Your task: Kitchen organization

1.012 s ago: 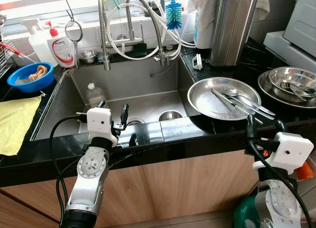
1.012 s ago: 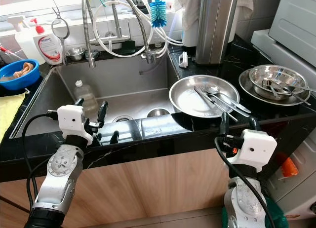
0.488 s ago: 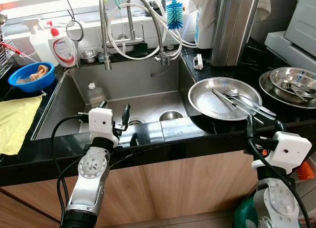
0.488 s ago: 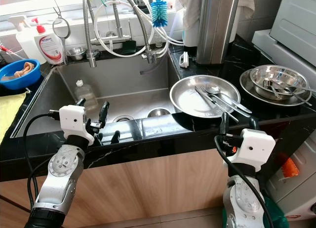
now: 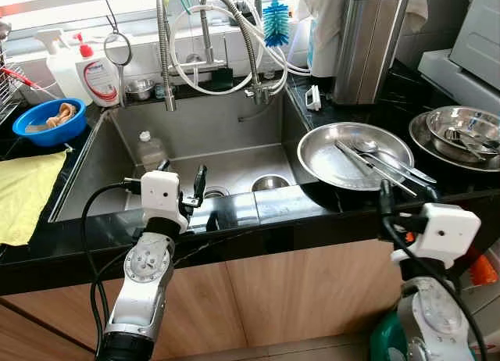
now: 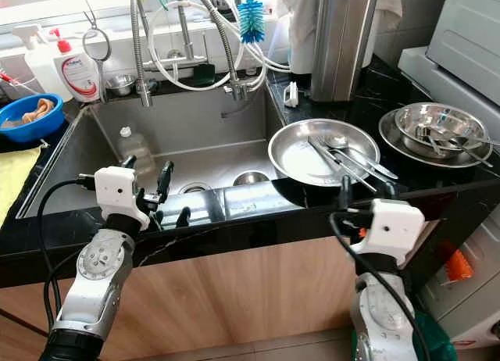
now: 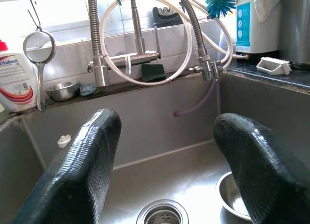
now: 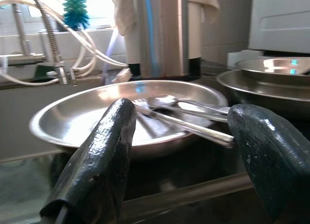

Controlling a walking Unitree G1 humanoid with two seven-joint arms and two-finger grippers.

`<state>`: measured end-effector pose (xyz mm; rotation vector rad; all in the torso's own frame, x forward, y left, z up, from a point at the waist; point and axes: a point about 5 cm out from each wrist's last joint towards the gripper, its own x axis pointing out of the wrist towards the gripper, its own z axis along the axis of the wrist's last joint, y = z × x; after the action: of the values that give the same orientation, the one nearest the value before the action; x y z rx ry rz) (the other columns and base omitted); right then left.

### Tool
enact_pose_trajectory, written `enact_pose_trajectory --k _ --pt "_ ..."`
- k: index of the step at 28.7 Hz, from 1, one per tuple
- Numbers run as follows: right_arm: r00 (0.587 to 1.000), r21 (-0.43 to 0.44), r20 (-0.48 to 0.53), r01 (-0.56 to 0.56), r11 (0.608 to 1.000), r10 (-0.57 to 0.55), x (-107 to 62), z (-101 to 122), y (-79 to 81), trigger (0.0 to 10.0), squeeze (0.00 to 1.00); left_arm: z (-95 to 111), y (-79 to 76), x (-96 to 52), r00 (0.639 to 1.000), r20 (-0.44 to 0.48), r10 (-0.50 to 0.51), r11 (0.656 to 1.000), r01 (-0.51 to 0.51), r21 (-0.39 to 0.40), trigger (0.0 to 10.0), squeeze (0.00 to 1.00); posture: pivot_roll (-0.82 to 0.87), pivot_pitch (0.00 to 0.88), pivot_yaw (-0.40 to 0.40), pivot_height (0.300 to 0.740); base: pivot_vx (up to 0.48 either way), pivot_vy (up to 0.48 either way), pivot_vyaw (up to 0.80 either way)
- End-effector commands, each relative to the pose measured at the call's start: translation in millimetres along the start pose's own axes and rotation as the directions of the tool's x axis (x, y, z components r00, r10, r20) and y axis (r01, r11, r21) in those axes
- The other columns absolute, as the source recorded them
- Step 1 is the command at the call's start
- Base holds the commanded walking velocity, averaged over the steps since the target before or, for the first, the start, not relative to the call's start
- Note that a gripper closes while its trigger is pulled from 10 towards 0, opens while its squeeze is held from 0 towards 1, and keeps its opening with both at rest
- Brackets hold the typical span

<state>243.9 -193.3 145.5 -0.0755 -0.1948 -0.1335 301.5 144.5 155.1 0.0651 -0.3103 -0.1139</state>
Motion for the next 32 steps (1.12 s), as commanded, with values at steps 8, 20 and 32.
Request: enact_pose_trajectory --k 8,20,32 --pt "1.0 -0.001 0.006 -0.007 1.0 0.007 -1.5 2 1.6 10.0 0.0 -2 0.9 -1.8 1.0 -0.004 -0.011 1.0 0.011 0.03 10.0 0.0 -0.15 0.0 0.103 0.74 0.0 0.0 0.0" --pt "1.0 -0.013 -0.029 -0.005 1.0 0.004 -1.3 -4 1.5 10.0 0.0 -2 -0.1 -0.9 1.0 -0.001 -0.012 1.0 0.012 0.026 10.0 0.0 -0.15 0.0 0.102 0.74 0.0 0.0 0.0" --pt "0.998 -0.023 -0.056 0.04 0.999 -0.041 1.2 -8 -4.7 10.0 0.0 -2 -1.2 -1.2 1.0 0.003 -0.019 0.999 0.019 0.027 10.0 0.0 -0.15 0.0 0.104 0.74 0.0 0.0 0.0"
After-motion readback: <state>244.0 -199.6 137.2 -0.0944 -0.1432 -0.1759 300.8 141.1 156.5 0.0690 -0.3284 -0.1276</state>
